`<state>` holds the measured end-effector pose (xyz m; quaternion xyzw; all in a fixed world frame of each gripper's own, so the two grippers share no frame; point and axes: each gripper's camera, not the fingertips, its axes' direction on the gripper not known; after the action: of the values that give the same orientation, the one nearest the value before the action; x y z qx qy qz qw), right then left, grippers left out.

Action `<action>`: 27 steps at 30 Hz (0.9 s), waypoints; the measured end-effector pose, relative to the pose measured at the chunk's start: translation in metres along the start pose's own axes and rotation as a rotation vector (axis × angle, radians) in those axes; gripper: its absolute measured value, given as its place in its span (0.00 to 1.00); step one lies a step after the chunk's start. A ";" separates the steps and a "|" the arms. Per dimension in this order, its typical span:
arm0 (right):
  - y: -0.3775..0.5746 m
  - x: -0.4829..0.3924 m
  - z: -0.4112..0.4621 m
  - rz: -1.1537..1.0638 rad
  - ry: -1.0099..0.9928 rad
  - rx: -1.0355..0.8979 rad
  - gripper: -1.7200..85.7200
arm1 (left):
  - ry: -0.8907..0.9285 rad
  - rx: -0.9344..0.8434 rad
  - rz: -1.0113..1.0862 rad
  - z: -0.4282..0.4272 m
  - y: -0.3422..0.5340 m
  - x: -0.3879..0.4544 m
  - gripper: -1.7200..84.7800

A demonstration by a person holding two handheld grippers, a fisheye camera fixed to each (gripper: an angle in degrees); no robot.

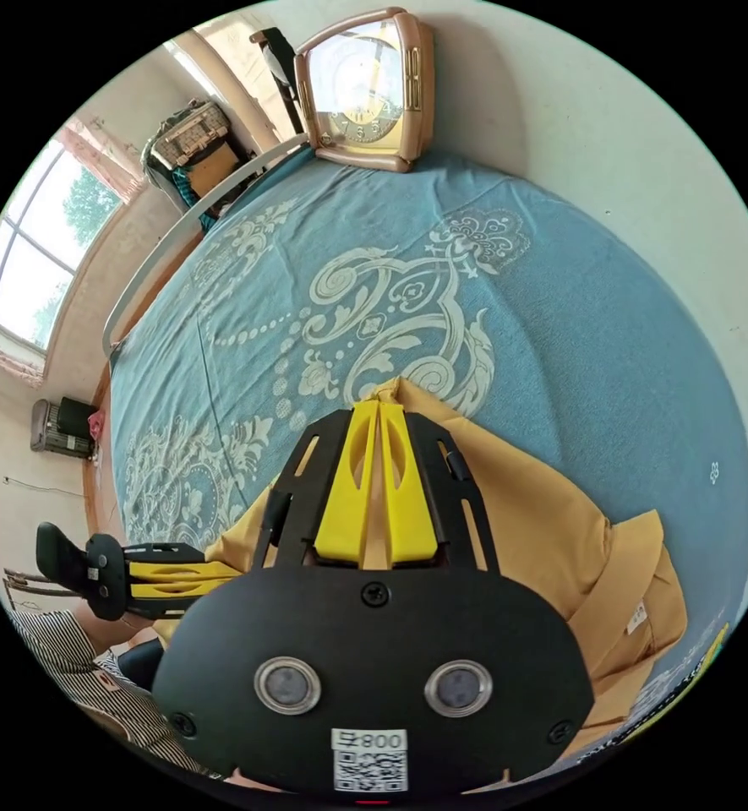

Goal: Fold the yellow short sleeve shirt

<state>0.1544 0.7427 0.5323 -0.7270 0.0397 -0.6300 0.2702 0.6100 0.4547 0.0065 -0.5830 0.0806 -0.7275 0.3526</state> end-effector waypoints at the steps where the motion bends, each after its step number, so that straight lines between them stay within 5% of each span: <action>1: -0.002 0.001 0.004 0.003 -0.009 -0.022 0.02 | -0.015 -0.005 0.000 -0.003 -0.002 -0.001 0.02; 10: 0.109 0.002 -0.109 -0.049 -0.077 0.127 0.02 | 0.029 0.029 0.043 -0.036 -0.001 0.006 0.02; 17: 0.218 0.010 -0.114 -0.008 -0.033 -0.013 0.02 | -0.007 -0.046 0.047 -0.039 -0.011 0.008 0.02; 22: 0.261 0.016 -0.185 0.036 -0.118 0.155 0.02 | -0.021 0.022 0.094 -0.067 -0.026 0.023 0.02; 27: 0.322 0.020 -0.203 0.074 -0.097 0.072 0.02 | -0.070 -0.118 0.128 -0.045 -0.044 0.029 0.02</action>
<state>0.0589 0.3907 0.4200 -0.7443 0.0308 -0.5848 0.3211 0.5486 0.4566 0.0394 -0.6214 0.1481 -0.6767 0.3660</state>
